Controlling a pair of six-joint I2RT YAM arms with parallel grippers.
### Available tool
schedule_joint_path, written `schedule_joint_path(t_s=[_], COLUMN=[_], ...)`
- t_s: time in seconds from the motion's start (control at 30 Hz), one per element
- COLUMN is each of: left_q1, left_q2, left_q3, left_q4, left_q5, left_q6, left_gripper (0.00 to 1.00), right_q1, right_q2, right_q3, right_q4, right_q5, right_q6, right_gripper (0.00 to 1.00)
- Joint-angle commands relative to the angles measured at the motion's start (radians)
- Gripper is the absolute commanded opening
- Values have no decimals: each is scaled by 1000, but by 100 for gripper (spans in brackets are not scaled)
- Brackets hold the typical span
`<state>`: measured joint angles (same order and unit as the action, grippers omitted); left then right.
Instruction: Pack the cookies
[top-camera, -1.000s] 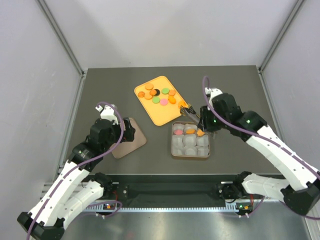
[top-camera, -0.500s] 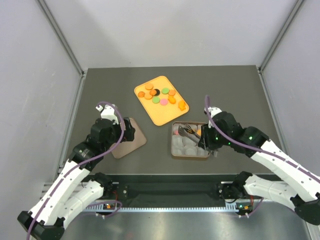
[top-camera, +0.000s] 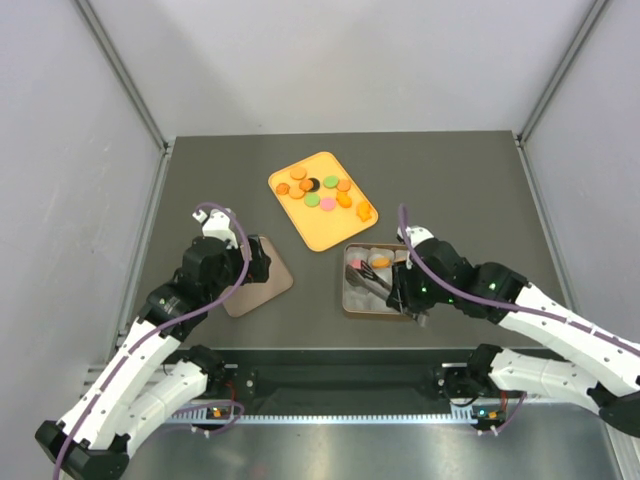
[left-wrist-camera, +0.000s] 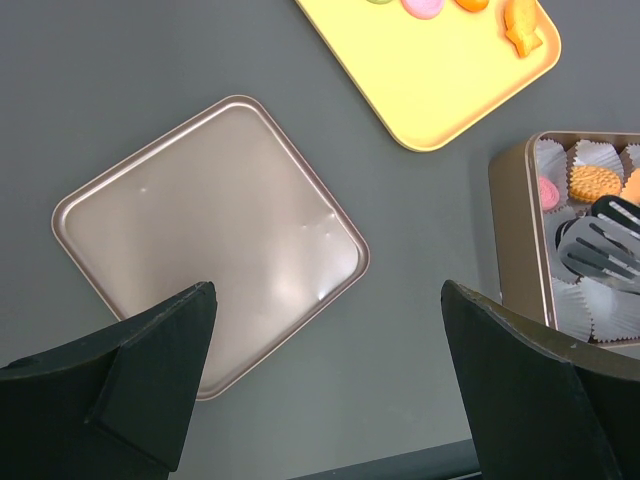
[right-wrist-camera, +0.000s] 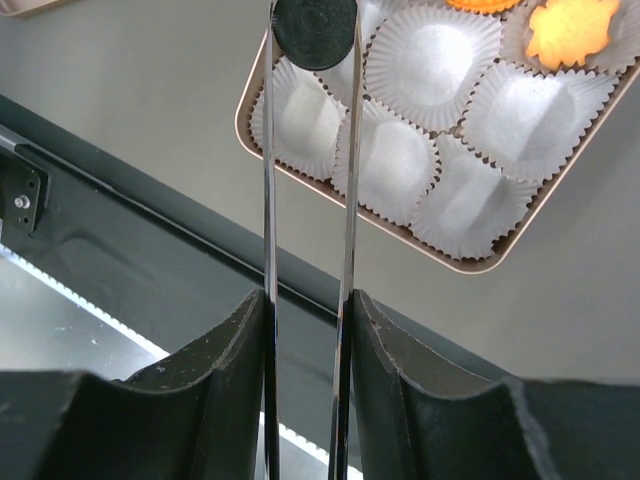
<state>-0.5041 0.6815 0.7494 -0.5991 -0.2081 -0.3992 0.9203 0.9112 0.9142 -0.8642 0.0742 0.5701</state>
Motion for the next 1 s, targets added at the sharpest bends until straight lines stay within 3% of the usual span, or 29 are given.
schedule_joint_path(t_s=[0.0,0.97], left_q1=[-4,-4], left_q2=[-3,-5], left_q3=[-1,-2], left_q4=[15,15], left_q5=[-14,-14], left_q6=[-12,-12], left_gripper=[99,99], right_q1=[26,40], right_q2=[-3,29], right_q3=[2,-25], right_q4=[63,111], right_q5=[33,44], right_q6=[31,36], right_gripper=[35,45])
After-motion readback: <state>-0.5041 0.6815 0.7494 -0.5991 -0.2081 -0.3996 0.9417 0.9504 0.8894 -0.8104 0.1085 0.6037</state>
